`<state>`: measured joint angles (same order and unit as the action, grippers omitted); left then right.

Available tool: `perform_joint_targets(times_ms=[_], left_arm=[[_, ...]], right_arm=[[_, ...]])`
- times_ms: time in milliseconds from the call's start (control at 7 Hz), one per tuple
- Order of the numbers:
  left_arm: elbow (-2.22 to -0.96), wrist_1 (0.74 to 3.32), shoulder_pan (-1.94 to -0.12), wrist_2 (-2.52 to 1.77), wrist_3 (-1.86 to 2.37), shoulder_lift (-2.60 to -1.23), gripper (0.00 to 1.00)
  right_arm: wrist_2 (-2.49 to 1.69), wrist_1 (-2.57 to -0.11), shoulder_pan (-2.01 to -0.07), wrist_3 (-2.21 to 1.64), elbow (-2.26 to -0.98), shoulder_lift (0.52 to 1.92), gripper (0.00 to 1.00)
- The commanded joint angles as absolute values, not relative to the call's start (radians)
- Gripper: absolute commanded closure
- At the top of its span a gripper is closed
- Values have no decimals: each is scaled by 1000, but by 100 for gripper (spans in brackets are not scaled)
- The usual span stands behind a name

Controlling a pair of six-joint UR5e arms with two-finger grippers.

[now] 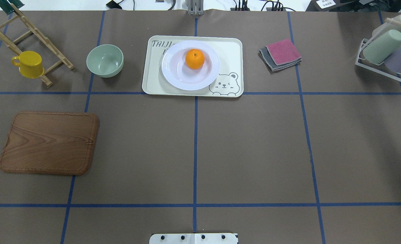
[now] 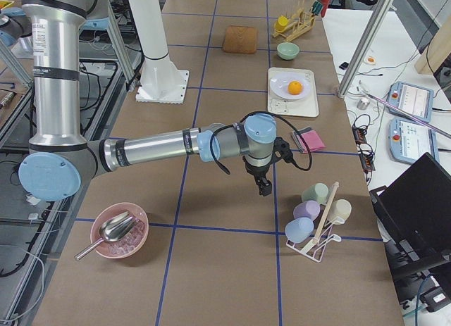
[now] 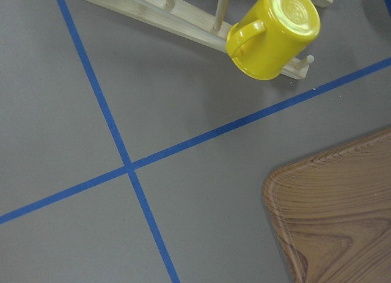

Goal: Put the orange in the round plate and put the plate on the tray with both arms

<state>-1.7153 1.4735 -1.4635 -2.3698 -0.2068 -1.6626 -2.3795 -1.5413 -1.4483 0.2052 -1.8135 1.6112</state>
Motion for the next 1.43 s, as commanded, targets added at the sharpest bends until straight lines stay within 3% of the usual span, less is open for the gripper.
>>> perform_joint_targets(times_ms=[0,1286], left_arm=[[-1710,1474,-1462,-2370,-201,-1658,0],[-1694,1535,-1460,-2433,-58,-1674,0]], right_arm=[[-2405,-1539,-1448,73,-1816,1600,0],[-2422,-1531,-1448,-189,-1807,1594,0]])
